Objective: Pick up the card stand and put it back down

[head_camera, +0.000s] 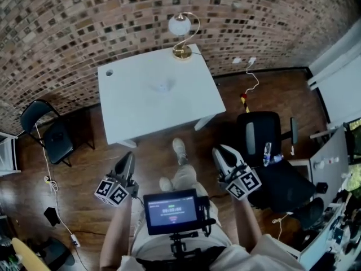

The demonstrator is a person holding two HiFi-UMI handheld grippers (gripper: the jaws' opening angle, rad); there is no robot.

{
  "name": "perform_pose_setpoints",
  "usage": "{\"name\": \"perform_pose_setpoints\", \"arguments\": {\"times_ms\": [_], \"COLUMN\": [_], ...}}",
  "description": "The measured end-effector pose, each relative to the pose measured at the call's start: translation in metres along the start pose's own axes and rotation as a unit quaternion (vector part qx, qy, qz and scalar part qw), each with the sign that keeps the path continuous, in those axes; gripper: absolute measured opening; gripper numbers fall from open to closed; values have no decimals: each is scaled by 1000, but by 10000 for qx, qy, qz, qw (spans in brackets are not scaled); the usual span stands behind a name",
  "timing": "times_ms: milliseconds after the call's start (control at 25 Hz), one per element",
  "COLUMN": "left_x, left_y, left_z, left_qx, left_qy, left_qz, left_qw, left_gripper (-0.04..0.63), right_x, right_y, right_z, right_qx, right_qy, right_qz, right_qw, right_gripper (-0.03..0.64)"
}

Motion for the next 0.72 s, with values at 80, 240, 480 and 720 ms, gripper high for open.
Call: {"name": "perform_pose_setpoints", "arguments": {"times_ms": [80, 240, 480, 720], "left_x": [10, 35, 63, 86], "left_y": [-6, -10, -18, -32], "left_z": [-7, -23, -71, -123], "left_qx": [-44, -114, -18, 22], "left_qy": [-92, -294, -433, -527], "left_qz": [23, 158, 296, 384], "left_qw": [9999, 9994, 9986, 9979], "left_gripper": [0, 0, 0, 0], "right_x": [-4, -13, -44, -73], "right_y": [-2, -5, -16, -28], "right_z": [-23, -74, -152, -220], "right_qx": [86, 308, 618, 814], "right_qy": [-120, -372, -604, -845], "right_qz": [9, 175, 403, 694], "right_qw": [9999, 9987, 9954, 9907], "right_gripper": [48, 48, 48, 48]}}
Point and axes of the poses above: the fingertips, and each gripper's own axes: z backward along the fingers, x to its left, y out of its underside, the point moved 5 cm from there along z, backward along the fingers, and after that the axes turned 11 degrees about y, right-handed, at the moved point
